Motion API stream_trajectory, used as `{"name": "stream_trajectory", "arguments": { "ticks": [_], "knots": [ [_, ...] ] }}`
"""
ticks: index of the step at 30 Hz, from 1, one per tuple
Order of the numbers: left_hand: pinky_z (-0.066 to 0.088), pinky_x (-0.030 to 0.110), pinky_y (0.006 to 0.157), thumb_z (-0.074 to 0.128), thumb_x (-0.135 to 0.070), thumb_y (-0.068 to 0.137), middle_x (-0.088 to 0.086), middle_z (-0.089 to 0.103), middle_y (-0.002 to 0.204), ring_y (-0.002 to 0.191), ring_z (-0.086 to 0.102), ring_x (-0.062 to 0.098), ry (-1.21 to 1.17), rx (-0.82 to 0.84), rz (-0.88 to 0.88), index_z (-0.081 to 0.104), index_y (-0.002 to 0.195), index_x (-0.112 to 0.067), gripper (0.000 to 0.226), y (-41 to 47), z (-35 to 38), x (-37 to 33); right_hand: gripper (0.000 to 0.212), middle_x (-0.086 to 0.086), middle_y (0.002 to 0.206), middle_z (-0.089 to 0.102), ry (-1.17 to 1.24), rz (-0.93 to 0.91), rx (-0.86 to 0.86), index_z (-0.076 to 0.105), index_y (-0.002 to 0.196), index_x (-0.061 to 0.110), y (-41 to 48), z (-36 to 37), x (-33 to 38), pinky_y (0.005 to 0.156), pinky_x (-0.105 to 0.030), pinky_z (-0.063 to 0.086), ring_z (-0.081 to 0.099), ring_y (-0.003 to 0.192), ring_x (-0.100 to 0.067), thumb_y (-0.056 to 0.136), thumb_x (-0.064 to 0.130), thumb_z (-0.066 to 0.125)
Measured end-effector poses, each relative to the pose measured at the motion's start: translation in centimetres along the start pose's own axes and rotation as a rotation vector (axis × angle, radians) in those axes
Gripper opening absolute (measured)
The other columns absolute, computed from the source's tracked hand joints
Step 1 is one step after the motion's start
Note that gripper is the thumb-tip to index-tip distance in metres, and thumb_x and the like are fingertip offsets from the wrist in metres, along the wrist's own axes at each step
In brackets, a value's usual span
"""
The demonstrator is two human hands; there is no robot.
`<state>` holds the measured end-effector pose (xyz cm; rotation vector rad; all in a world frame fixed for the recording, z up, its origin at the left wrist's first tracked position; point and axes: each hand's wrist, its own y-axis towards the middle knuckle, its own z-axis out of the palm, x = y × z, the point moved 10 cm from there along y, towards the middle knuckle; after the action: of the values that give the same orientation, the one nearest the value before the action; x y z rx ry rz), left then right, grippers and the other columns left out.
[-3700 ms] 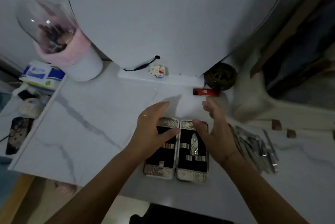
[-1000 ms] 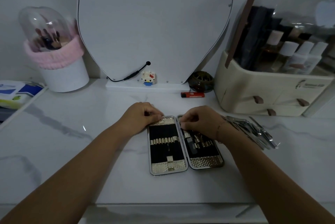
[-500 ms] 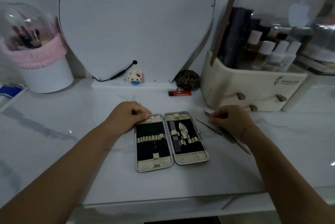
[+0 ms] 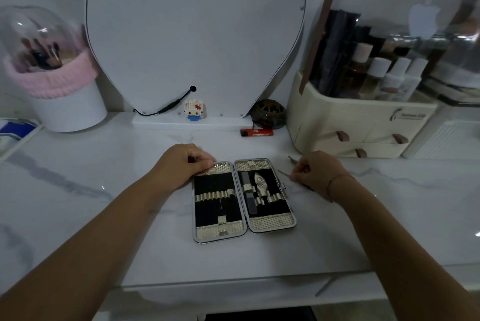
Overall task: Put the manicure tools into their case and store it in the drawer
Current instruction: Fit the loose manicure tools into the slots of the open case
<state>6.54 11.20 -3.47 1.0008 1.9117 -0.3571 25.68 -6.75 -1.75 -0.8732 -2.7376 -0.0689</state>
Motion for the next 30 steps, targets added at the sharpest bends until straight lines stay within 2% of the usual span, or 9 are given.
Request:
{"name": "stream_trajectory", "arguments": {
  "ticks": [4, 10, 17, 20, 23, 25, 28, 30],
  "knots": [
    [0.044, 0.024, 0.078, 0.071, -0.018, 0.080, -0.005, 0.069, 0.088, 0.086, 0.063, 0.011, -0.002, -0.003, -0.003, 0.074, 0.081, -0.027, 0.009, 0.1, 0.0, 0.1, 0.012, 0.008, 0.079, 0.060, -0.050, 0.001, 0.012, 0.068, 0.079, 0.024, -0.3, 0.0, 0.2, 0.095, -0.041, 0.043, 0.060, 0.089, -0.017, 0.081, 0.033, 0.062],
    [0.047, 0.030, 0.084, 0.070, -0.020, 0.080, -0.003, 0.070, 0.090, 0.088, 0.063, 0.013, 0.006, 0.008, 0.004, 0.074, 0.081, -0.028, 0.010, 0.0, -0.1, 0.3, 0.008, 0.011, 0.085, 0.067, -0.047, -0.024, -0.037, 0.066, 0.078, 0.030, -0.7, -0.3, 0.3, 0.098, -0.038, 0.035, 0.059, 0.092, -0.014, 0.082, 0.031, 0.060],
    [0.046, 0.024, 0.078, 0.070, -0.017, 0.080, -0.002, 0.070, 0.088, 0.087, 0.063, 0.015, -0.004, 0.008, 0.003, 0.074, 0.081, -0.029, 0.012, 0.1, 0.0, 0.5, 0.016, 0.008, 0.093, 0.066, -0.219, -0.035, 0.005, 0.067, 0.084, 0.028, -0.6, 0.1, 1.2, 0.097, -0.038, 0.029, 0.057, 0.095, -0.016, 0.087, 0.031, 0.052],
    [0.047, 0.028, 0.082, 0.070, -0.017, 0.081, -0.001, 0.070, 0.089, 0.088, 0.063, 0.015, -0.017, 0.005, -0.004, 0.074, 0.082, -0.027, 0.011, 0.1, -0.1, 0.5, 0.015, 0.005, 0.098, 0.064, -0.253, -0.062, 0.008, 0.063, 0.081, 0.028, -0.9, 0.1, 1.6, 0.099, -0.039, 0.029, 0.056, 0.097, -0.016, 0.088, 0.029, 0.049],
    [0.047, 0.027, 0.081, 0.070, -0.017, 0.081, -0.003, 0.070, 0.089, 0.088, 0.063, 0.014, -0.013, 0.008, -0.004, 0.074, 0.082, -0.027, 0.011, 0.1, 0.0, 0.5, 0.008, 0.006, 0.096, 0.059, -0.190, -0.090, -0.022, 0.055, 0.079, 0.030, -1.4, -0.2, 1.7, 0.101, -0.038, 0.029, 0.054, 0.100, -0.016, 0.087, 0.030, 0.053],
    [0.045, 0.026, 0.078, 0.070, -0.017, 0.081, -0.004, 0.069, 0.088, 0.086, 0.063, 0.013, -0.009, 0.005, -0.002, 0.074, 0.082, -0.027, 0.011, 0.1, 0.0, 0.5, 0.003, 0.009, 0.091, 0.054, -0.100, -0.109, -0.102, 0.058, 0.084, 0.029, -1.7, -0.9, 1.4, 0.097, -0.035, 0.030, 0.054, 0.098, -0.015, 0.083, 0.032, 0.059],
    [0.042, 0.023, 0.074, 0.070, -0.017, 0.081, -0.005, 0.069, 0.087, 0.085, 0.063, 0.011, -0.011, 0.000, -0.002, 0.075, 0.083, -0.026, 0.010, 0.1, -0.1, 0.5, 0.018, 0.006, 0.093, 0.059, -0.047, -0.089, -0.172, 0.066, 0.098, 0.025, -1.9, -1.1, 1.2, 0.095, -0.034, 0.034, 0.056, 0.098, -0.016, 0.082, 0.032, 0.062],
    [0.042, 0.023, 0.075, 0.070, -0.018, 0.081, -0.004, 0.069, 0.088, 0.085, 0.063, 0.012, -0.002, 0.001, -0.003, 0.075, 0.083, -0.025, 0.009, 0.2, -0.1, 0.5, 0.019, 0.002, 0.096, 0.064, -0.056, -0.090, -0.188, 0.069, 0.098, 0.024, -1.8, -0.9, 1.6, 0.095, -0.035, 0.038, 0.057, 0.097, -0.018, 0.084, 0.032, 0.060]
  ]
}}
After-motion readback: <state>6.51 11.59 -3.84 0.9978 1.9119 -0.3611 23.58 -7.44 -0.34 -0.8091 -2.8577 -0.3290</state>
